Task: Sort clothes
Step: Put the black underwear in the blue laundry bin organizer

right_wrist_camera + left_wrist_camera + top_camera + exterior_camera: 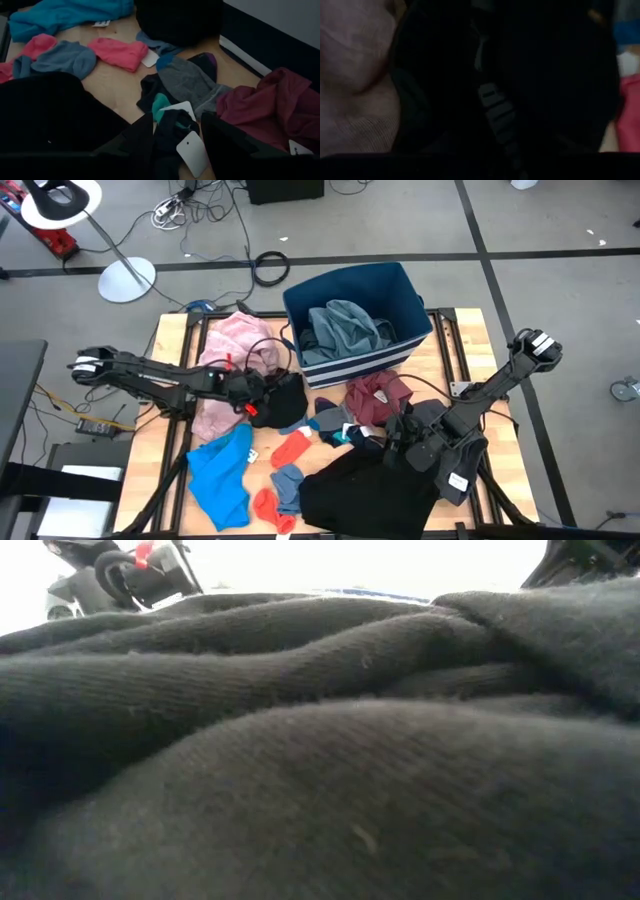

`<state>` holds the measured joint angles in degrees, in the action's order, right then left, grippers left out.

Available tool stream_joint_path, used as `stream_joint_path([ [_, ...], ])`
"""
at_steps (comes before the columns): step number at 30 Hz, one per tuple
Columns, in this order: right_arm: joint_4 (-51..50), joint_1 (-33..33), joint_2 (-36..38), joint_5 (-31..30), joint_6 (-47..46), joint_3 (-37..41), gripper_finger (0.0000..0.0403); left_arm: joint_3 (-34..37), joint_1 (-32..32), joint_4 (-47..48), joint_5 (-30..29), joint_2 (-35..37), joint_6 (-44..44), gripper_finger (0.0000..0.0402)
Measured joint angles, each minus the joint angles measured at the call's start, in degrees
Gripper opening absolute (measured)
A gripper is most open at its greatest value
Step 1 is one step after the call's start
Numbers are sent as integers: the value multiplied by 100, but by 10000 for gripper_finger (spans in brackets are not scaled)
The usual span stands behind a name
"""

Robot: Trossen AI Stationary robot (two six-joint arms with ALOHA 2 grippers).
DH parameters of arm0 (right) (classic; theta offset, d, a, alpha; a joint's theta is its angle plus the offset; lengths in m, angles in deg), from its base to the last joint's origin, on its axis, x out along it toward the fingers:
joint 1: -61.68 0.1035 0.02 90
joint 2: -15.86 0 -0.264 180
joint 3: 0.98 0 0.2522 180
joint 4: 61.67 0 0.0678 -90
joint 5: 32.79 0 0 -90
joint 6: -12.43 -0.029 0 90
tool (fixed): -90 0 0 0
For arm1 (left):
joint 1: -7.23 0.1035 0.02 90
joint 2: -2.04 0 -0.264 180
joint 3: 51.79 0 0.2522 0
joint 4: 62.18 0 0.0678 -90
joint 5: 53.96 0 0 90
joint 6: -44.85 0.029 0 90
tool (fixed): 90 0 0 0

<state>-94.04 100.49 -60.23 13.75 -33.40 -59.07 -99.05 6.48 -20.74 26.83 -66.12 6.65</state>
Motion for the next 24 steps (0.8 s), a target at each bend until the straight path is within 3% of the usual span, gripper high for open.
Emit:
stream_joint_path([
  [7,47,0,0,2,95,0,168,3,0,-489,769,-402,-131,125],
  [15,48,0,2,1,106,0,168,2,-4,-1258,1017,-364,-23,12],
  [24,646,57,-63,-234,-18,537,168,-2,-13,-1457,1199,-363,20,3],
])
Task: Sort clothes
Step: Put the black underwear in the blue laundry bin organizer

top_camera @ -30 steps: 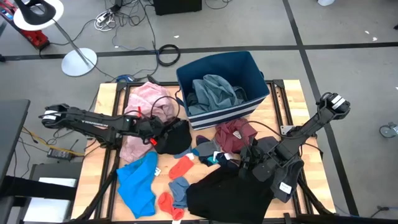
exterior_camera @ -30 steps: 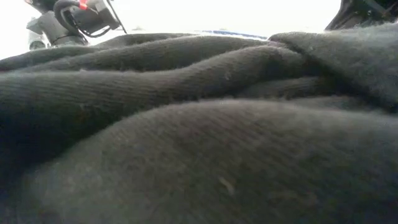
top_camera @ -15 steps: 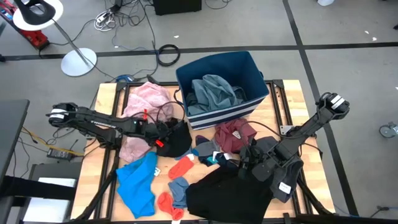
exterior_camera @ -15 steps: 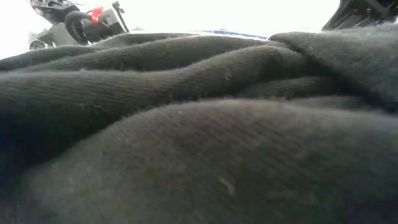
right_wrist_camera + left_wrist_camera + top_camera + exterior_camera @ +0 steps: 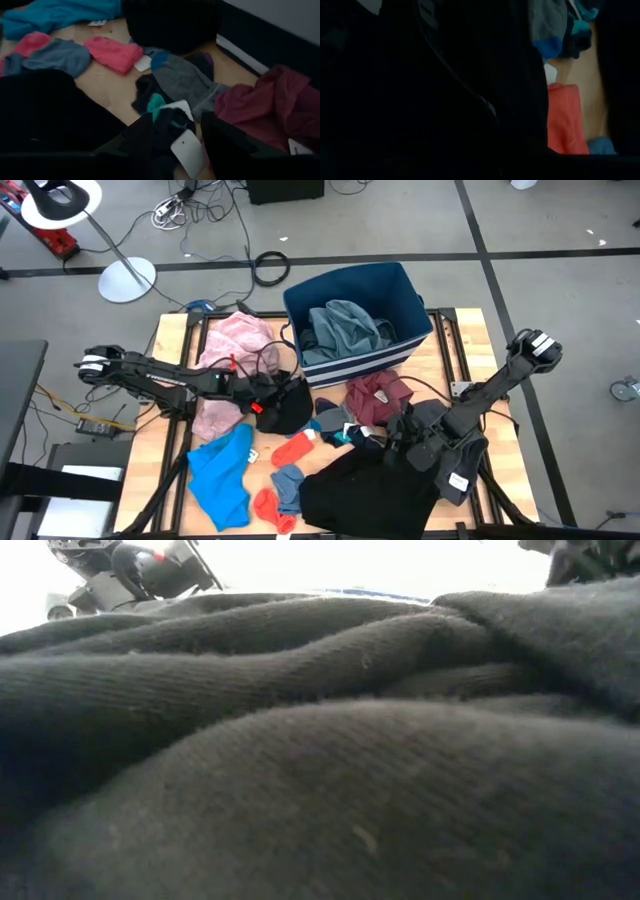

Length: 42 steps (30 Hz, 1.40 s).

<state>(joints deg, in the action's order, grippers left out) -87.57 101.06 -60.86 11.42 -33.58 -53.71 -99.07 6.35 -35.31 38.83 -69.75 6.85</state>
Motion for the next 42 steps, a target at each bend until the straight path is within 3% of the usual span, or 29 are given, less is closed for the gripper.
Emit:
stream_joint_path([
  [8,2623,0,-7,-16,246,1262,158,0,-37,-212,-1,163,233,1],
  [11,3157,0,-6,-27,488,1473,154,0,-37,-141,-83,423,338,1],
  [23,3155,-22,-5,-25,670,1507,138,-603,-37,426,-366,1392,790,0],
  [35,3180,-56,-5,-3,676,1507,133,-2229,-37,1251,-473,1434,1645,0],
  [42,3184,-58,-5,2,727,1507,132,-2990,-37,1271,-633,1434,2143,0],
])
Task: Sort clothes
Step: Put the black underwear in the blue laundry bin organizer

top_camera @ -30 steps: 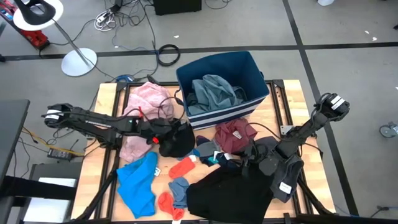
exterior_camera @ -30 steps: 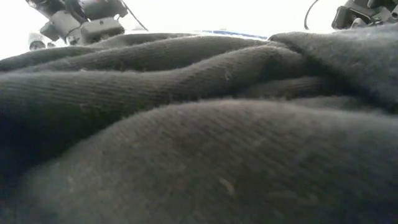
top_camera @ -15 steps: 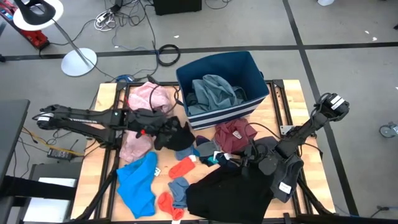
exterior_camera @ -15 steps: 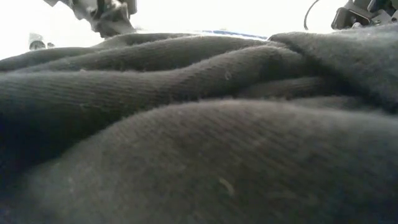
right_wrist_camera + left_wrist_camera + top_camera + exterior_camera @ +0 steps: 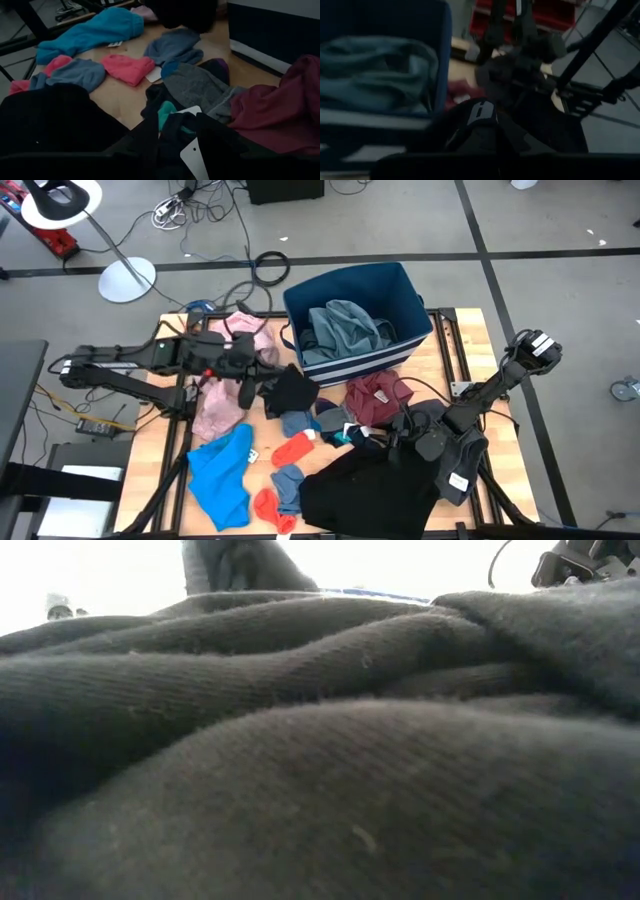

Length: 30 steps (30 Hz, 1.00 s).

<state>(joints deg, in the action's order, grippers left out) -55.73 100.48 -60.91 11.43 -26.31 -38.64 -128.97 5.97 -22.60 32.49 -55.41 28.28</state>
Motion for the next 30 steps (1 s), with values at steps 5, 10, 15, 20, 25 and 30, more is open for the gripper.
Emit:
stream_joint_path([
  [5,-4,-3,1,2,0,0,132,-460,2,-4,-340,-24,336,0],
  [10,-2,-6,0,2,33,0,130,-1076,12,-66,-675,-252,747,0],
  [15,14,-48,1,38,39,0,130,-1914,182,-67,-781,-775,1055,0],
  [20,38,-76,1,55,39,0,130,-2778,451,-56,-781,-1459,1266,0],
  [25,39,-76,0,66,42,0,128,-3695,766,-62,-785,-2164,1498,0],
  [30,91,-76,0,76,138,0,128,-4584,1068,-97,-785,-2836,1508,0],
])
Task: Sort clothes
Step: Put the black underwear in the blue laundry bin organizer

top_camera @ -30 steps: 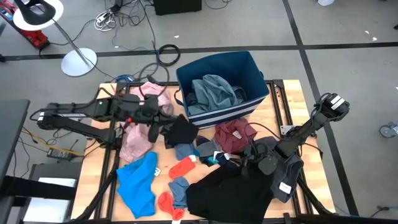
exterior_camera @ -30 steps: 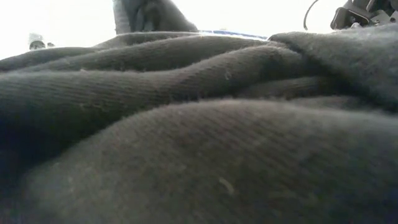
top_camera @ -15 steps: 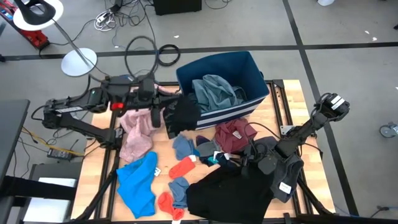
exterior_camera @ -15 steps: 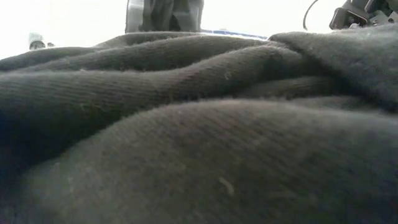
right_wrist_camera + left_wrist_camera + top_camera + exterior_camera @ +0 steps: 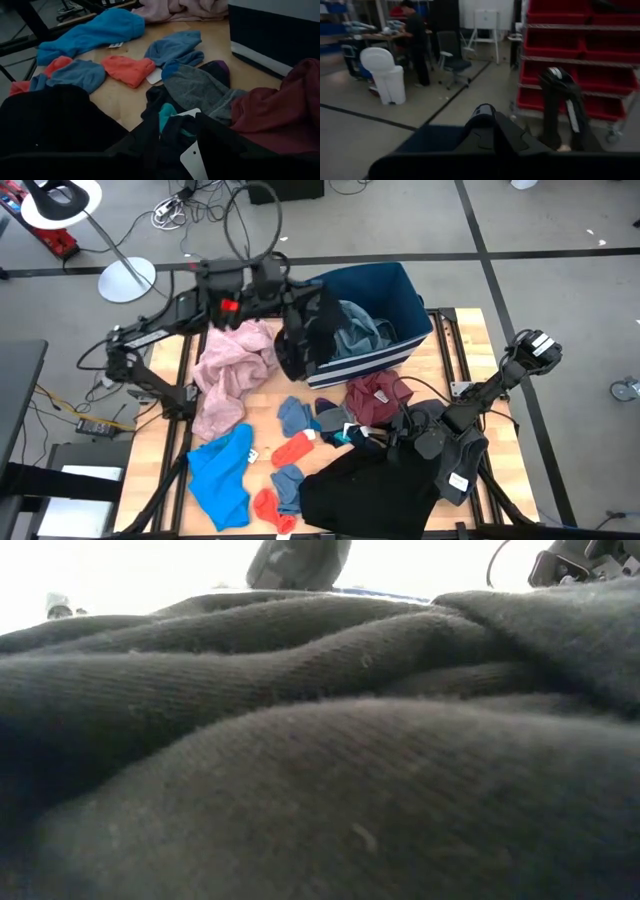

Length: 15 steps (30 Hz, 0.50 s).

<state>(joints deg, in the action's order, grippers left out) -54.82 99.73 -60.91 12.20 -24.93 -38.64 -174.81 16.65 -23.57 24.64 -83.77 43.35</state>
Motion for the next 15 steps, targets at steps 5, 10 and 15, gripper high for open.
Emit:
stream_joint_path([
  [5,-2,0,2,0,44,0,128,-782,274,-338,203,-685,146,0],
  [10,-6,0,1,0,55,0,128,-1492,496,-578,460,-1262,149,0],
  [15,14,-22,2,0,160,0,128,-1928,679,-580,558,-1702,135,0],
])
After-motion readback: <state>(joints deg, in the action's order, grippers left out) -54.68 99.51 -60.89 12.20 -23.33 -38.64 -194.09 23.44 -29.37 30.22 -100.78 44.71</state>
